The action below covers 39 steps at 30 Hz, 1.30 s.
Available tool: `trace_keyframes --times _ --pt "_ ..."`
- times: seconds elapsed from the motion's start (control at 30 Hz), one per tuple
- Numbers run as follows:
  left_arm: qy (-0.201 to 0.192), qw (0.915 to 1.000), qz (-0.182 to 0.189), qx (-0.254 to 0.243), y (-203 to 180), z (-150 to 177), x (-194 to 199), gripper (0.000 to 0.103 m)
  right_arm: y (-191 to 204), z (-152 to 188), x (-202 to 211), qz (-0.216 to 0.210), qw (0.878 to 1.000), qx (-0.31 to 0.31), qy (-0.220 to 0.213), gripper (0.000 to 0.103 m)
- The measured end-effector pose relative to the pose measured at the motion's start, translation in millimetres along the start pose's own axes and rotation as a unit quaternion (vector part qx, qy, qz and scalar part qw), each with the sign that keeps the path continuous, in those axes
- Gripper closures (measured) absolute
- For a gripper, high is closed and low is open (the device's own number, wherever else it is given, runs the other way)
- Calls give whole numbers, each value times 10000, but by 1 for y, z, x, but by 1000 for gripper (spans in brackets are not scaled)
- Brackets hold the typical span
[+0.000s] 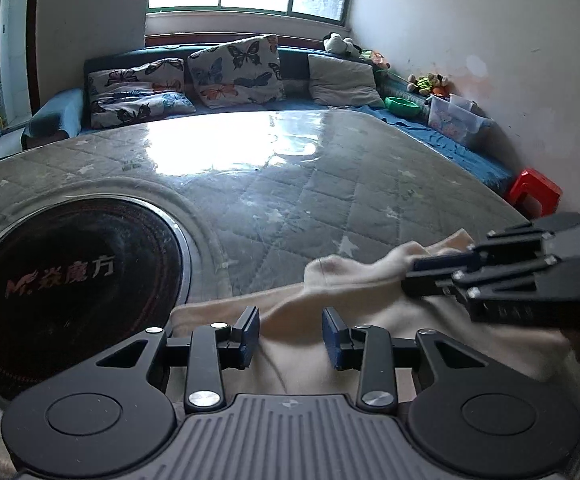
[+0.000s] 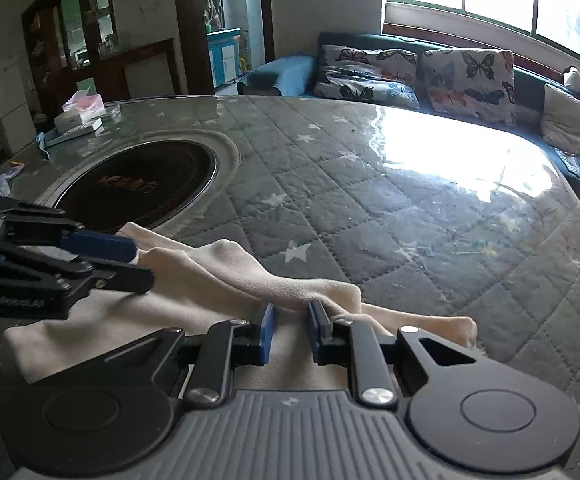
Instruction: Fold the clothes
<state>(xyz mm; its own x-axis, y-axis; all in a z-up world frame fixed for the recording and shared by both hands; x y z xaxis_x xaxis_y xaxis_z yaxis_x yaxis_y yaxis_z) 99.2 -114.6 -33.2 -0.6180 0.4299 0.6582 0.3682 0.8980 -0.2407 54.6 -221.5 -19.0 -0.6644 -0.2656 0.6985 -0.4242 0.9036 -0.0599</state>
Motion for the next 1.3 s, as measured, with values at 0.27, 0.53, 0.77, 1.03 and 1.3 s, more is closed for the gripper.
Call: trace_keyframes --times 0.27,0.53,0.77,1.03,1.3 --pt "17 9998 -210 -65 3 -2 -8 65 6 -4 12 121 9996 251 -94 84" --pt "-286 9983 -449 250 33 -11 28 55 37 -9 43 -133 9974 662 -265 83" --pt "-277 9939 -810 694 72 3 56 45 98 -7 60 -645 9871 1422 -348 74" --pt "-216 9871 -802 1370 97 23 78 35 178 -3 63 -1256 9592 2501 -396 66" --pt "-98 9797 -402 1961 91 32 84 29 205 10 34 -880 9474 3072 -164 67"
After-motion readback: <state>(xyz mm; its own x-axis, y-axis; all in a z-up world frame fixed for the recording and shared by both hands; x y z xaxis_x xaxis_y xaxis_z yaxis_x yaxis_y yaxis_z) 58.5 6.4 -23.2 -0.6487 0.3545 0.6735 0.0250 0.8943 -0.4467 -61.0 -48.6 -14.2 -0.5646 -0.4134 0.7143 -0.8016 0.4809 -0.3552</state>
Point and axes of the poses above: each gripper's, at about its wrist camera, not at the fingertips, and x roughly against the way its jaws point, y to its left, z to its underside, the point moved 10 cm from there along -x, roughly the way its jaws point, and after that the axes turned 9 degrees about x, right-handed, at the moved point
